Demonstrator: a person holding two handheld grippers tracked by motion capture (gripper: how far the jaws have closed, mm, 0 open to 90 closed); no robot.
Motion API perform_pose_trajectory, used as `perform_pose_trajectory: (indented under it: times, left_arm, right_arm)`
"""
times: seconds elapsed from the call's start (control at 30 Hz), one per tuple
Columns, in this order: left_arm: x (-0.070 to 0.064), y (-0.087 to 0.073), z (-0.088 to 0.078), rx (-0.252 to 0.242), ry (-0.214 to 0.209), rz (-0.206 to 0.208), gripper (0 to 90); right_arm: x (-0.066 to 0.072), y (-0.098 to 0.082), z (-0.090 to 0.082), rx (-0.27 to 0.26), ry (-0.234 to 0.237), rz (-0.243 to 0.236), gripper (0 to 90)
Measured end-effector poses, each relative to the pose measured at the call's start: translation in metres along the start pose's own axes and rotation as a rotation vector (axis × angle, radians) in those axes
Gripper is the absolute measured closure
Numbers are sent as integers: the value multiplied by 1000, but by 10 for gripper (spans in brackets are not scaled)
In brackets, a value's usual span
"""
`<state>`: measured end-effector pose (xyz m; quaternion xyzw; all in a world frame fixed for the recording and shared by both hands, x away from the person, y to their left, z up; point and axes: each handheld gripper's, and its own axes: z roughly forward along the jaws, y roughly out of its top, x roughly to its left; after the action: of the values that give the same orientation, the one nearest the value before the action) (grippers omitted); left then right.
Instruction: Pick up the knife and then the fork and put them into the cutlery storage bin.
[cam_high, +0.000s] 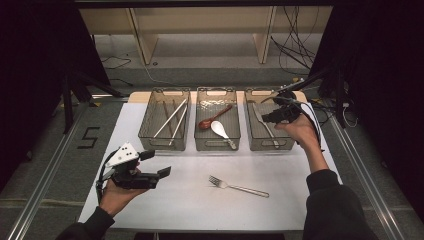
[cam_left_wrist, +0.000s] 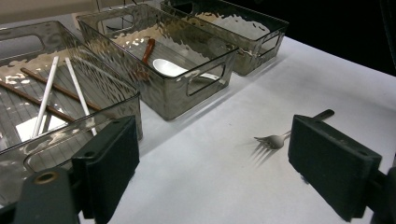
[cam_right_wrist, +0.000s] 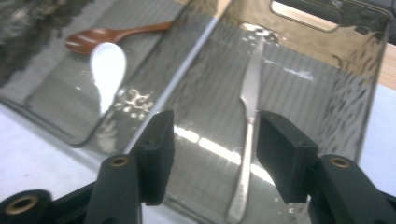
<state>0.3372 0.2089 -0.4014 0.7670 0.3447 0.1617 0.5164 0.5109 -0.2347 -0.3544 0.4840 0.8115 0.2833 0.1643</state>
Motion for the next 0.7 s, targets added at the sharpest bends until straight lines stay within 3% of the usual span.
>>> perform_pose_trajectory:
  times: [0.17,0.57,0.63,0.7]
  left_arm:
    - [0,0,0,-2,1,-1,158]
    - [-1,0,0,-4,2,1,158]
    - [-1,0,0,-5,0,2,158]
    - [-1,1,0,-5,-2,4,158]
  right_arm:
    - [13,-7,-10,-27,24,-19,383]
    - [54,-33,-29,-96,121,-89,336]
    - [60,-41,-26,-97,159,-94,337]
    - [66,-47,-24,-67,164,-120,336]
